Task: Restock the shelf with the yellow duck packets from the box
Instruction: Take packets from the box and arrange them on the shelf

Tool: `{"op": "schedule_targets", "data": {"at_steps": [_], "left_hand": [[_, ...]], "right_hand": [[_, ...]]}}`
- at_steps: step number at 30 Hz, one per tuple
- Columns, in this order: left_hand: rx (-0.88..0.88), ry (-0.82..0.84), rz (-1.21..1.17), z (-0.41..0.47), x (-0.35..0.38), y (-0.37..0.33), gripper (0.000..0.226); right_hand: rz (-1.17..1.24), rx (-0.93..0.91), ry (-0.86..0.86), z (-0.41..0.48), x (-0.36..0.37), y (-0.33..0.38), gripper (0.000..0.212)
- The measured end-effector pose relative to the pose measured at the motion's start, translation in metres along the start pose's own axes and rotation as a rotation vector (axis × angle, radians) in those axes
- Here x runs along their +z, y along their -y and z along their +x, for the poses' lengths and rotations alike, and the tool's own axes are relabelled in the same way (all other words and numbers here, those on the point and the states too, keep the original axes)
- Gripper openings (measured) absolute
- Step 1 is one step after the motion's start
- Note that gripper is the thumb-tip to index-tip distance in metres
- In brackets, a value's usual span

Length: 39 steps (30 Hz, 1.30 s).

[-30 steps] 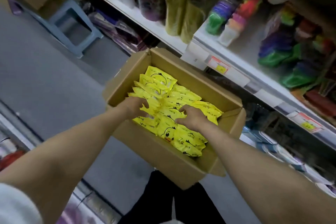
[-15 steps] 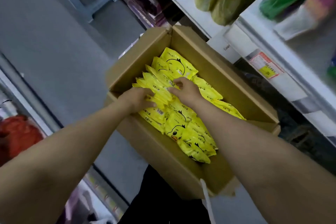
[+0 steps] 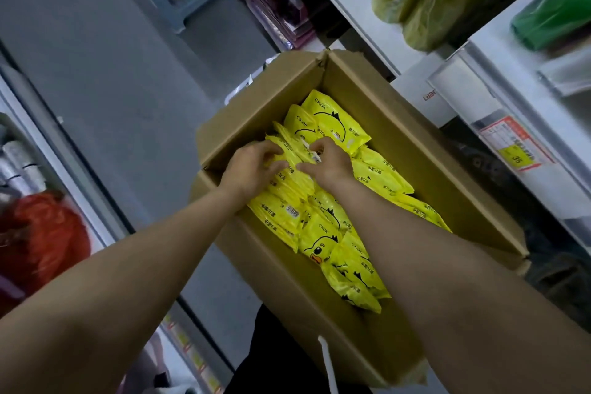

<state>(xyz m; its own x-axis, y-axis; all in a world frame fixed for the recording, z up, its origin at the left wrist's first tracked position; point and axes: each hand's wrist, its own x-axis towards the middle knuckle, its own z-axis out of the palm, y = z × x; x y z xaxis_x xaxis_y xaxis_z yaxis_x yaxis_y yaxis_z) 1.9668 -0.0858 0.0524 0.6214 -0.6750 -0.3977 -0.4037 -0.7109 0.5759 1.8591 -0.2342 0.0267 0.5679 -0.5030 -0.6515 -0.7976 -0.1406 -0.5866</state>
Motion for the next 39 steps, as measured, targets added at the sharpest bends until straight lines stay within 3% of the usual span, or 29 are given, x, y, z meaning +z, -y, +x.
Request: {"op": "schedule_targets", "data": {"at_steps": [3, 5, 9, 13, 17, 25, 29, 35, 38, 39], "left_hand": [[0.107, -0.092, 0.028, 0.003, 0.003, -0.002, 0.022], [0.170, -0.038, 0.080, 0.007, 0.006, -0.004, 0.026], [0.262, 0.211, 0.354, 0.024, 0.007, -0.008, 0.058], [0.285, 0.379, 0.576, 0.041, 0.004, -0.017, 0.085], [0.325, 0.440, 0.796, 0.055, 0.008, -0.026, 0.097], [0.276, 0.402, 0.821, 0.056, 0.011, -0.047, 0.067], [0.357, 0.328, 0.925, 0.049, 0.009, -0.057, 0.041], [0.520, 0.269, 0.577, 0.020, -0.019, -0.087, 0.023], [0.493, 0.315, 0.364, -0.006, -0.040, -0.120, 0.029], [0.475, 0.311, 0.321, -0.015, -0.047, -0.133, 0.031]], "right_hand": [[0.032, 0.028, 0.002, -0.004, -0.021, -0.010, 0.039], [0.033, 0.080, 0.050, -0.010, -0.038, -0.021, 0.042], [0.075, 0.229, 0.203, -0.028, -0.058, -0.038, 0.049], [0.093, 0.195, 0.168, -0.036, -0.053, -0.046, 0.055], [0.090, 0.176, 0.136, -0.041, -0.043, -0.051, 0.054], [0.192, 0.328, 0.116, -0.061, -0.057, -0.088, 0.065], [0.311, 0.335, 0.044, -0.082, -0.071, -0.097, 0.074], [0.373, 0.298, -0.075, -0.134, -0.092, -0.079, 0.089], [0.362, 0.239, -0.112, -0.168, -0.110, -0.062, 0.107], [0.379, 0.222, -0.135, -0.178, -0.118, -0.056, 0.103]]}}
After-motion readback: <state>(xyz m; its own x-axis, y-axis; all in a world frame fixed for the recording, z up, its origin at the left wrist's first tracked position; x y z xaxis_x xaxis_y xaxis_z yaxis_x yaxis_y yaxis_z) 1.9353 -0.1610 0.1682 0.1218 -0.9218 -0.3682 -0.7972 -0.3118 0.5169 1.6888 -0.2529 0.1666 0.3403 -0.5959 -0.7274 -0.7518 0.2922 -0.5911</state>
